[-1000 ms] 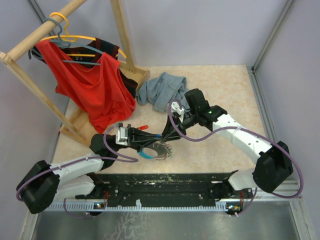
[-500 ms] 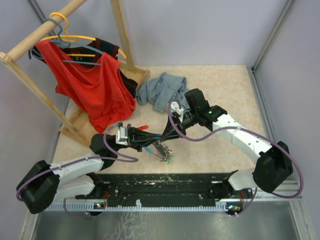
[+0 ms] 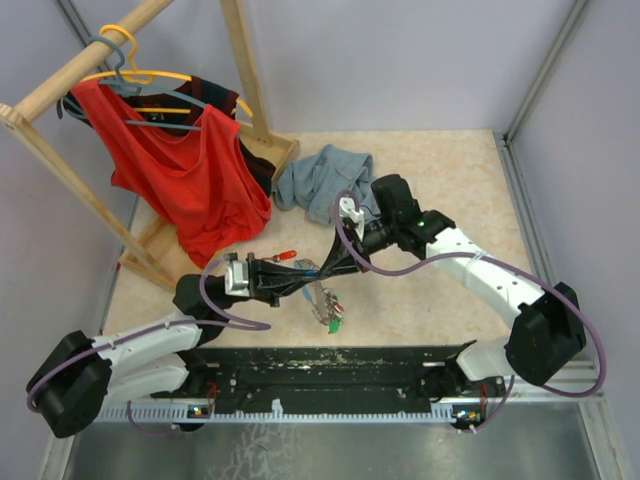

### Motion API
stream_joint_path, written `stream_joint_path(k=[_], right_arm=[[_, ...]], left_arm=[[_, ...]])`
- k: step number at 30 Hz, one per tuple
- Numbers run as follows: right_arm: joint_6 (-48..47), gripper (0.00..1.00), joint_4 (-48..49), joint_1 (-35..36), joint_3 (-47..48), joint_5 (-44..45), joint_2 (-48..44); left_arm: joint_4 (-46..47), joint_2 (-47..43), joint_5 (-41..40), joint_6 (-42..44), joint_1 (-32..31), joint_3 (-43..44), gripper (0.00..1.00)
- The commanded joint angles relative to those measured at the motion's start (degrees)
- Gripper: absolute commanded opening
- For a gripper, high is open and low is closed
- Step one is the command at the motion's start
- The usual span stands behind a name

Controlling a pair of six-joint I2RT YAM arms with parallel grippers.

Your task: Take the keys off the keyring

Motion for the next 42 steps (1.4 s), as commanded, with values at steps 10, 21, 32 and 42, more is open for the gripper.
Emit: stream_joint_path(k=[10,21,32,42], right_arm=[[5.05,0.00,5.69,-0.82,0.17,3.70,-1.60],[-0.34,0.00,2.28,-0.09,0.09,1.76,-1.09],[-2.54,0.03,0.56,0.02,0.29,-2.46,-0.81],[-0.96,0.14,1.65,0.13,0.19,-4.95,-0.63]], left_arm=[[3.48,-4.90,-1.52,1.54,0.24,-5.73,0.00],[-3.26,-6.27,-5.37,3.69,0.26,-1.77,0.00],[-9.90,-5.99,-3.64,5.10,0.27,3.04,0.00],[-10.50,-3.33,0.32,3.94,0.25,5.50,0.00]])
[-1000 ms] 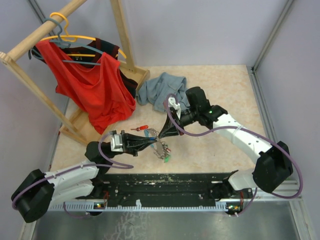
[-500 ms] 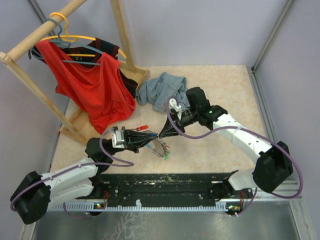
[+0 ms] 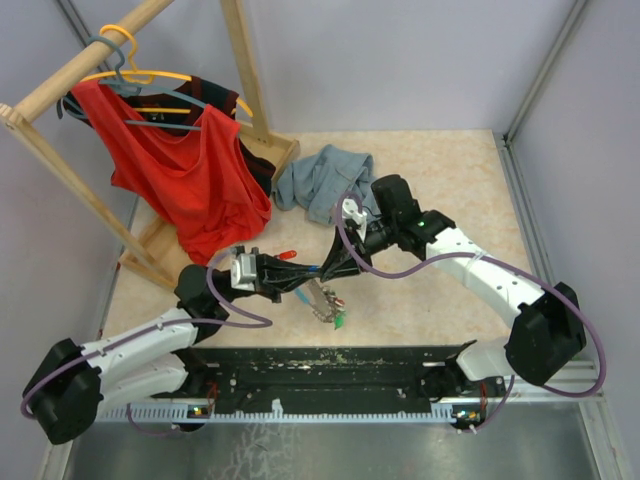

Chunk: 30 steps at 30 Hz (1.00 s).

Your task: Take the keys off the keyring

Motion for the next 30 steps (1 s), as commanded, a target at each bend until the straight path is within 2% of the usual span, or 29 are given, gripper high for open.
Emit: stream_joint_path(k=[1,18,30], right_arm=[[0.15,0.15,1.67,0.18,0.26,-3.25,-0.61],[-0.29,0.17,1.93,1.71,-0.27,1.78,-0.24],[-1.33,0.17,1.30,2.06,-0.29,2.08,-0.19]], left_arm=[[2.20,0.56,1.27,-0.34,0.04,2.34,0.00],[5.09,1.64,0.14,-1.85,0.04,2.09,0.00],[5.83,1.64,-0.42,-2.12,0.04,1.77,0.00]])
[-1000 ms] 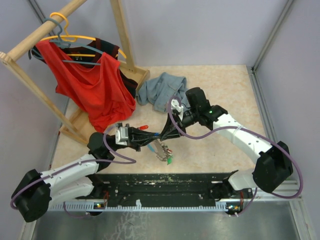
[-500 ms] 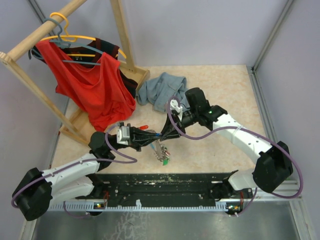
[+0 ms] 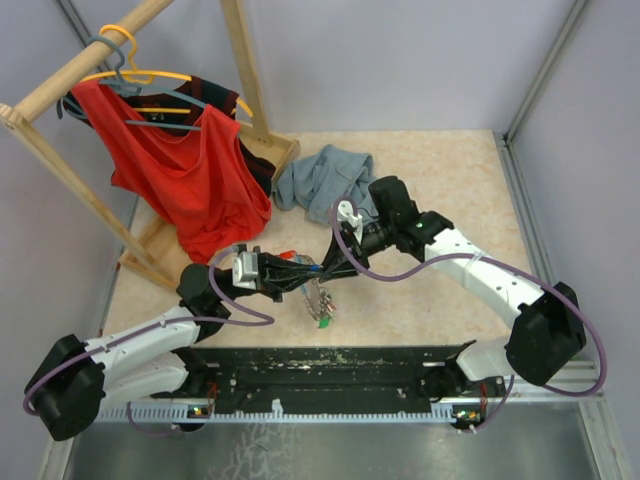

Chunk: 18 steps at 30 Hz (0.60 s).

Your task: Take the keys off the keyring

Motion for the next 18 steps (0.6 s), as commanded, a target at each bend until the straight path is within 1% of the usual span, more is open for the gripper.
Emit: stream_joint_path(k=[1,4,8,18], right_arm=[[-1.10,0.16,1.20,0.65,-0.21,-0.62,-0.19],[-1.11,0.11,1.14,0.69,-0.10,-0.59,-0.28],[-0.59,0.00,1.15,0.69,0.37,-1.02,-0.31],[-0.54,0.00,0.05,-0.90,1.31,-2.98,-0.89]], left_arm=[[4.38,-0.21,-0.95,-0.37,0.04,1.51,0.00],[4.52,-0.09,-1.02,-0.46,0.04,1.42,0.00],[4.59,-0.27,-1.23,-0.46,0.04,1.22,0.00],[5.33,-3.55,-2.81,-1.07,0.04,-2.31,0.00]])
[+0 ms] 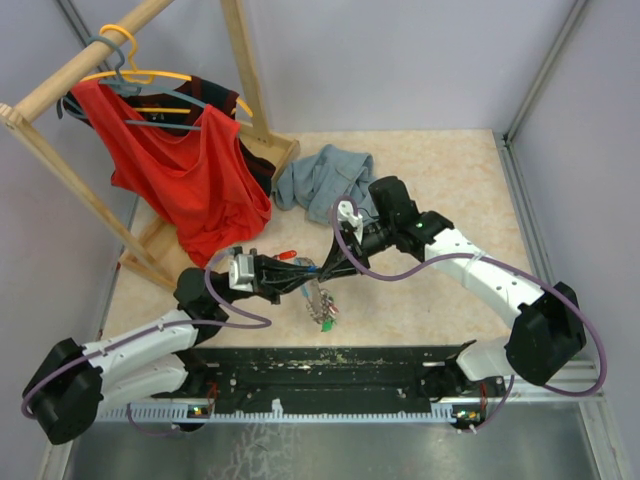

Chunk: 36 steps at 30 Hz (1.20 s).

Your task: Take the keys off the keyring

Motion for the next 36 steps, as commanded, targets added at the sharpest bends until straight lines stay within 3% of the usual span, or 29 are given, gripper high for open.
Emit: stream_joint_path(k=[1,25,36], right_arm=[[-0.30,0.00,0.60,-0.92,1.31,-2.89,-0.97],[4.71,0.00,5.22,-2.50,0.09,-3.33,-0.81],[0.37,0.00,2.56,-0.94,-0.36,-2.80,-0.21]], left_arm=[[4.86,-3.08,-2.15,-0.85,0.04,-1.77,0.00],[3.80,-9.65,-4.88,-4.20,0.05,-11.33,0.00],[-3.44,-7.70,-4.25,0.05,0.04,-2.12,0.00]])
